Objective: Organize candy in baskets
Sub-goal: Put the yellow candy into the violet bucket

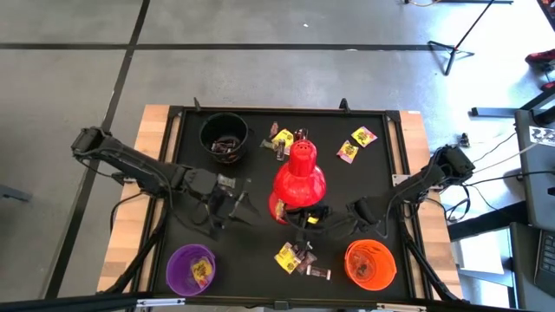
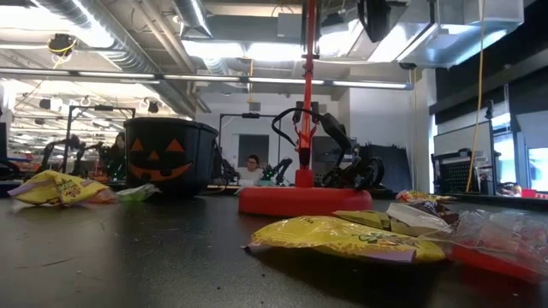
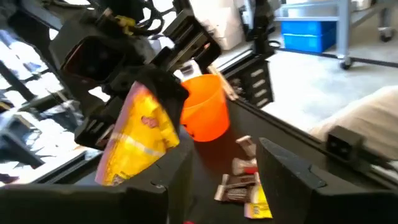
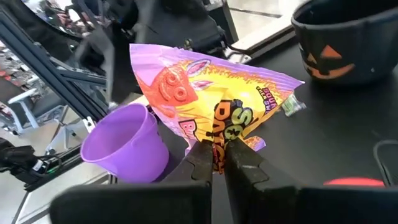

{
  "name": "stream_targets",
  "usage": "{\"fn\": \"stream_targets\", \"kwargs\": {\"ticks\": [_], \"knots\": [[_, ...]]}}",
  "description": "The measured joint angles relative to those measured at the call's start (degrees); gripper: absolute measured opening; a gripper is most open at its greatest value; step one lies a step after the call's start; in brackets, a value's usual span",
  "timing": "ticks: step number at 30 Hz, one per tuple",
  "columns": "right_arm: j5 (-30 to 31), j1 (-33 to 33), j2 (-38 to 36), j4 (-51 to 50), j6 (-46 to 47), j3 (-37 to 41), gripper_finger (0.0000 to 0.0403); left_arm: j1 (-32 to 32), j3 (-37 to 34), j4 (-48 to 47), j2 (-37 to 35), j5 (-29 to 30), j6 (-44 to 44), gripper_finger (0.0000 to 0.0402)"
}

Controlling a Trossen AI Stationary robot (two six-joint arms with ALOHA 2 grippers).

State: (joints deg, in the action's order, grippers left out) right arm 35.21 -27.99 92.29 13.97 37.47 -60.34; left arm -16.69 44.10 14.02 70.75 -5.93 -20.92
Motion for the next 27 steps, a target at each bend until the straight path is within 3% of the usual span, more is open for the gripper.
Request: {"fn": "stream_targets", "kwargs": {"ticks": [6,12,27], "knots": [[-1.84,0.58,-0.02,0.03,-0.13,0.0,0.0016,0.02,0.0,0.82,1.37,6.66,-0.72,0.0215],[-4.34,1.12,0.75,2.46,0.04,-0.02,0.0016,0.0,0.0,2.0,1.33,7.14,-2.15,0.0246],[-16.95,5.55,5.98,10.29,2.46,-0.03,0.0014,-0.02,0.0,1.36,1.33,6.24,-2.21,0.0253]]}}
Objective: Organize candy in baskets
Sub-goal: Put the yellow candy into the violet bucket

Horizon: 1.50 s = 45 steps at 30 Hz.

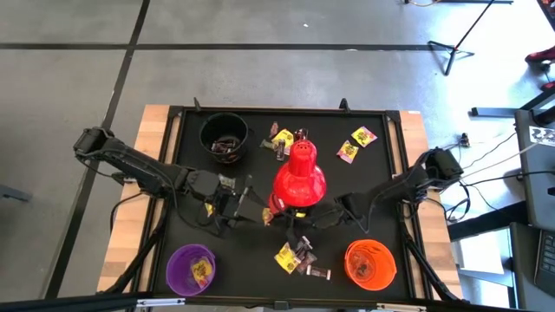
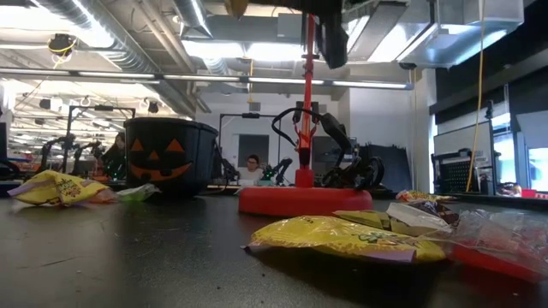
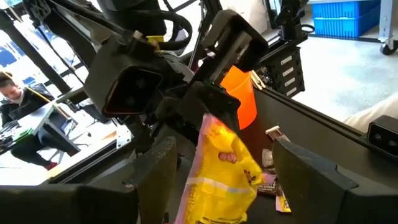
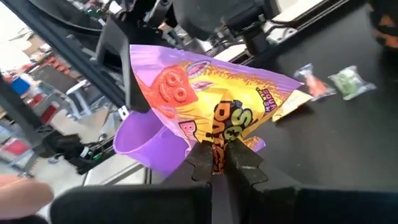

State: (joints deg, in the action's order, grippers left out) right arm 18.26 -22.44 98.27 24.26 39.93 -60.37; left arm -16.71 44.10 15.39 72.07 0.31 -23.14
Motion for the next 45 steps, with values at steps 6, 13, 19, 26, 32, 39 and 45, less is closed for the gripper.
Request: {"fn": "stream_targets", "kwargs": {"ticks": [6,13,19,26,32,39,45], "knots": [[-1.91,0.86,0.38,2.06,-0.16,-0.04,0.0014,0.0,0.0,-0.24,0.3,0.01,0.28,0.0253],[-0.72,0.87,0.38,2.36,-1.23,-0.04,0.0014,0.0,0.02,-0.32,2.75,0.67,0.21,0.0243],[-0.66,1.1,0.38,0.77,-1.23,0.01,0.0014,0.04,0.02,-0.1,4.73,0.95,0.04,0.0192],[-0.3,1.02,0.38,0.53,-1.38,0.05,0.0014,0.07,0.02,-0.19,4.81,0.32,0.04,0.0116],[-0.46,1.01,0.38,-0.1,-1.39,0.08,0.0021,0.04,0.02,-0.4,4.81,0.12,0.07,0.0057],[-1.31,1.09,0.38,-0.24,-1.47,0.1,0.0102,-0.02,0.07,-0.56,4.79,-0.36,0.21,0.0021],[-3.54,1.27,-0.03,-0.47,-1.39,0.1,0.0165,0.0,0.12,-3.59,2.86,0.04,0.25,0.0019]]}}
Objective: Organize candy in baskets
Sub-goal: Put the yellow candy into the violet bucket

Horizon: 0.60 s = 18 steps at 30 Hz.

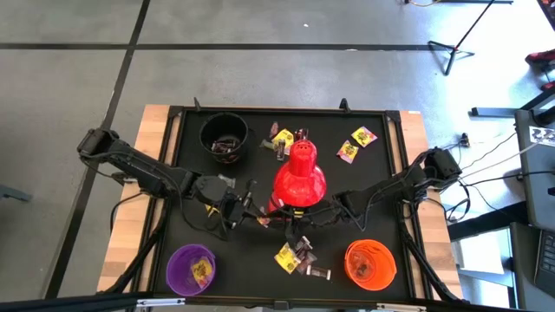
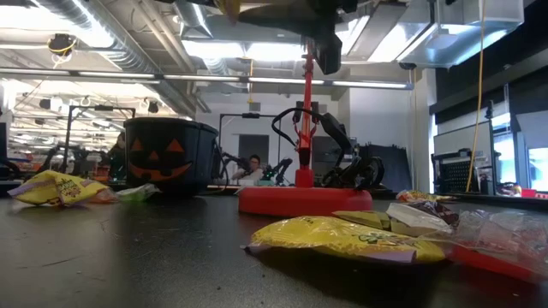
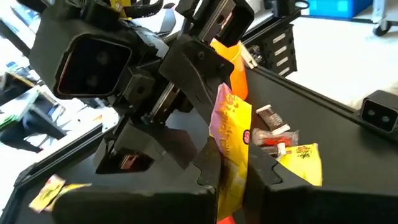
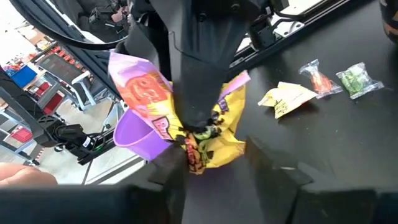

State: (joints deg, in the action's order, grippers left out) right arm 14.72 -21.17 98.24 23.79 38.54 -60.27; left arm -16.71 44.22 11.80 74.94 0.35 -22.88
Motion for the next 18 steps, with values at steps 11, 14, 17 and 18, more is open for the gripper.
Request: {"fn": "stream_targets", "kwargs": {"ticks": [11,14,17,18], "knots": [[-3.83,0.41,-6.23,-0.85,-7.76,-0.16,0.0179,-0.25,-0.15,-24.11,-15.46,5.07,6.33,0.0018],[-4.66,1.34,-7.73,-0.88,-12.05,-0.17,0.0179,-0.86,-0.12,-31.38,-19.44,2.45,10.48,0.0018],[-6.56,2.48,-8.22,-1.16,-15.5,-0.15,0.0179,-1.78,-0.12,-38.88,-22.17,-1.41,15.76,0.0018],[-7.04,2.87,-8.32,-1.11,-16.51,-0.15,0.0179,-2.1,-0.12,-41.25,-22.87,-2.56,17.92,0.0018]]}}
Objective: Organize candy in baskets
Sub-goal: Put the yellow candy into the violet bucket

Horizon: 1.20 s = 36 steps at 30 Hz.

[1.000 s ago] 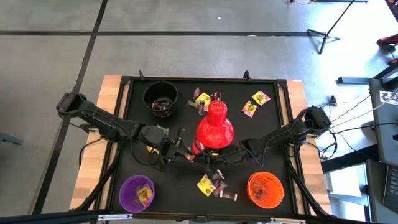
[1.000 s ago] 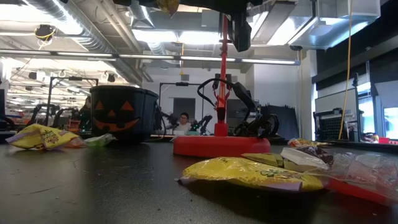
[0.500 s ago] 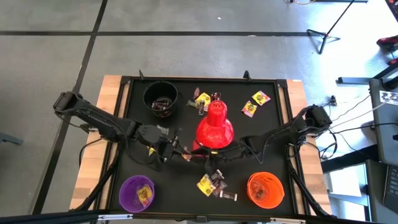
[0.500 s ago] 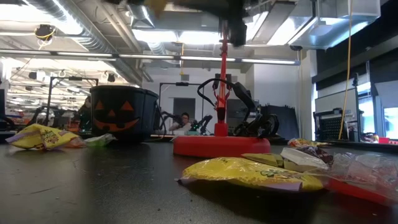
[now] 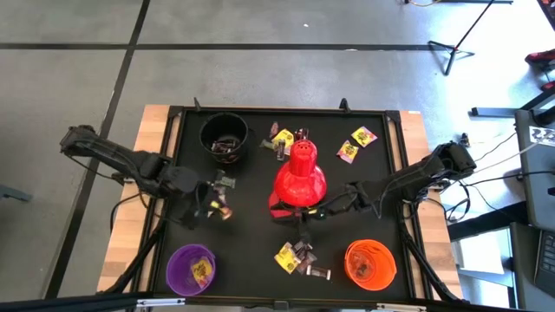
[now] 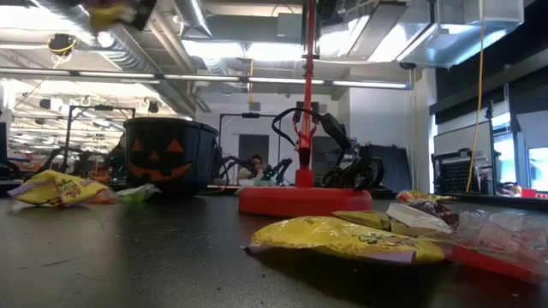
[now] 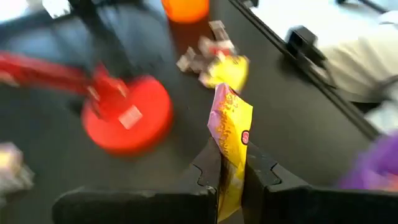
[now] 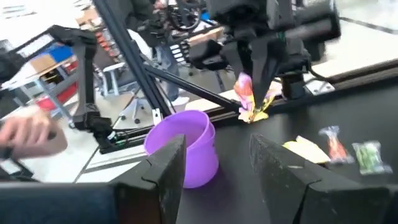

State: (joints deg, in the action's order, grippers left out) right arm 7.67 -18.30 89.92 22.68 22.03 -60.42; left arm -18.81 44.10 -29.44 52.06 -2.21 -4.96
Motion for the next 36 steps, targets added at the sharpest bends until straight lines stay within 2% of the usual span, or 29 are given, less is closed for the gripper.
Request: {"fn": "stream_targets", "kwargs": {"ticks": [6,9,12,17,23,28,36], "knots": [[-3.4,2.42,-0.11,-2.66,-3.27,0.0,0.0179,-3.14,0.0,-8.74,-2.17,-6.36,15.74,0.0018],[-3.75,3.41,-0.07,-4.13,-4.56,0.0,0.0179,-6.65,0.0,-7.02,-2.17,-9.31,22.66,0.0018],[-4.31,4.39,-0.07,-4.81,-5.91,0.0,0.0179,-11.82,0.0,-1.8,-1.67,-9.1,27.17,0.0018],[-6.35,6.13,-0.03,-4.96,-7.75,0.0,0.0179,-21.05,0.0,6.77,-1.32,-0.78,28.71,0.0018],[-8.92,8.17,0.01,-4.94,-9.08,0.04,0.0179,-26.72,1.6,7.45,-0.95,11.75,29.84,0.0018],[-11.73,9.87,0.04,-4.92,-9.29,0.04,0.0179,-28.65,5.52,6.99,0.67,15.54,29.13,0.0018],[-12.27,10.49,0.04,-4.9,-13.71,0.07,0.0179,-29.37,9.16,5.79,4.22,20.16,23.89,0.0018]]}}
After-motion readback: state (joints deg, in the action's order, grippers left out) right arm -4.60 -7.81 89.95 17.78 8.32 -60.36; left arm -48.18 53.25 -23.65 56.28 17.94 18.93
